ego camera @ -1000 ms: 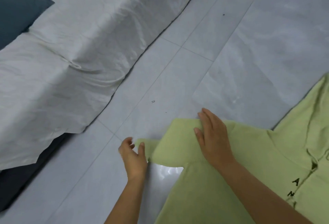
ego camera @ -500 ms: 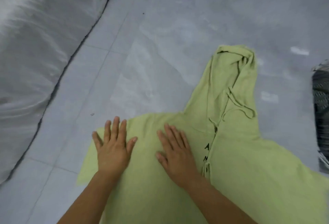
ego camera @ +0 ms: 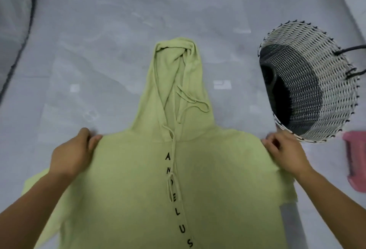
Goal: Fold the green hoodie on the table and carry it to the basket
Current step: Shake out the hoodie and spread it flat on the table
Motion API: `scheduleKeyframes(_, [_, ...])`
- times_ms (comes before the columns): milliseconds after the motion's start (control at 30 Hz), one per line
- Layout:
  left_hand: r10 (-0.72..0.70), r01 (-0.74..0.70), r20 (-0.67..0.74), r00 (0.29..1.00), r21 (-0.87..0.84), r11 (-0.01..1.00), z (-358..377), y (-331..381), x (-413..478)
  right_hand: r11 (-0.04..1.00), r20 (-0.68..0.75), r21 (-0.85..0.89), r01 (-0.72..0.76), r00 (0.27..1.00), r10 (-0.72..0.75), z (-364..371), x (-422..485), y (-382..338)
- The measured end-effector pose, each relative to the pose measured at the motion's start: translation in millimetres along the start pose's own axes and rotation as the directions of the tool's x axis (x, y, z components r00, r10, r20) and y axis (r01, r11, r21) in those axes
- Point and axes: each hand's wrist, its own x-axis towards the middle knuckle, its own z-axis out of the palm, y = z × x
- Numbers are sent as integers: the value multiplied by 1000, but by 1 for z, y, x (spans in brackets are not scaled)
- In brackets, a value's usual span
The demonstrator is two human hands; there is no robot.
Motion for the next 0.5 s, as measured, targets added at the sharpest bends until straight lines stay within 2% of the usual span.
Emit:
scheduleKeyframes(33, [-14,14,-13,1000,23,1000,-2,-2,0,1000,18,23,20,1000,-20,0,-1,4])
scheduleKeyframes(200, [-81,79,-26,996,-63,995,8,-8,0,952,123,274,-137,987,107,-19,-18,28])
scheduleKeyframes(300, [-88,87,-5,996,-60,994,13,-27,0,963,232,210,-166,966,116,-21,-26,51])
scheduleKeyframes(333, [-101,99,-23,995,-72,992,17,-37,1,974,188,177,-140,976,106,-19,-26,56])
scheduleKeyframes(400, [-160,150,-87,983,-106,983,14,-40,2,977,-23,192,-94,995,100,-16,-22,57])
scheduleKeyframes(467, [-159,156,-129,979,-31,987,7,-14,-5,940,-190,322,-110,966,178,-16,-21,50])
scheduleKeyframes(500, [-93,97,-176,980,18,995,6,6,-10,908,-205,388,-158,946,252,-14,-25,54])
